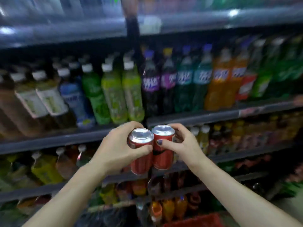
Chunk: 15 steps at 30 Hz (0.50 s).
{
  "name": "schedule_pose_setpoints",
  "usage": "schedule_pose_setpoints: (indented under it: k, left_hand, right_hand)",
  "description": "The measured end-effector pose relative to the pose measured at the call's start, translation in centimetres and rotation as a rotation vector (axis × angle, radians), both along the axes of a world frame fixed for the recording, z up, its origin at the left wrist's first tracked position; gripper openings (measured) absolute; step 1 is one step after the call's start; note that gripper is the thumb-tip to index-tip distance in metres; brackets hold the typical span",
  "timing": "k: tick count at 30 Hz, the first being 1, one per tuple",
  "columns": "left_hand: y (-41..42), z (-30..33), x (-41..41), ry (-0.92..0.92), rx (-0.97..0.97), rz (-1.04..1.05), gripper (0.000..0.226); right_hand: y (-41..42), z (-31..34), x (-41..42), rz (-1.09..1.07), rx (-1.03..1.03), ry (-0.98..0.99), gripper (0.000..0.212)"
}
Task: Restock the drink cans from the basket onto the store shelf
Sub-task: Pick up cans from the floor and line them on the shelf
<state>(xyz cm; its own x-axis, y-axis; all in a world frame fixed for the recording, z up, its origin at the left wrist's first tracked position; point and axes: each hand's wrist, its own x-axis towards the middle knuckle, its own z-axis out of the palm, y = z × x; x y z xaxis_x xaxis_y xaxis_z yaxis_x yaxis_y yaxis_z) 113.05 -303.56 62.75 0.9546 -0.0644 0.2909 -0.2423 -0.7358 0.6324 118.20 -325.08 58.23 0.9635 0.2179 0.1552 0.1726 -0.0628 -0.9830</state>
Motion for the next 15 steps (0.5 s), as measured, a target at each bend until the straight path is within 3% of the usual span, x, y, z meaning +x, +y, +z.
schedule_pose_setpoints:
  k: [7,15]
  left_hand:
    - [-10.1,17.6,4.0,-0.338,-0.053,-0.097,0.048]
    - [-17.2,30.1,8.6,-0.563,0.028,-0.059,0.052]
  right_hand:
    - [-10.1,18.2,2.6,-0.079,0.086,-0.381,0.043]
    - [-16.9,31.1,6.5,-0.172,0.085,-0.599,0.034]
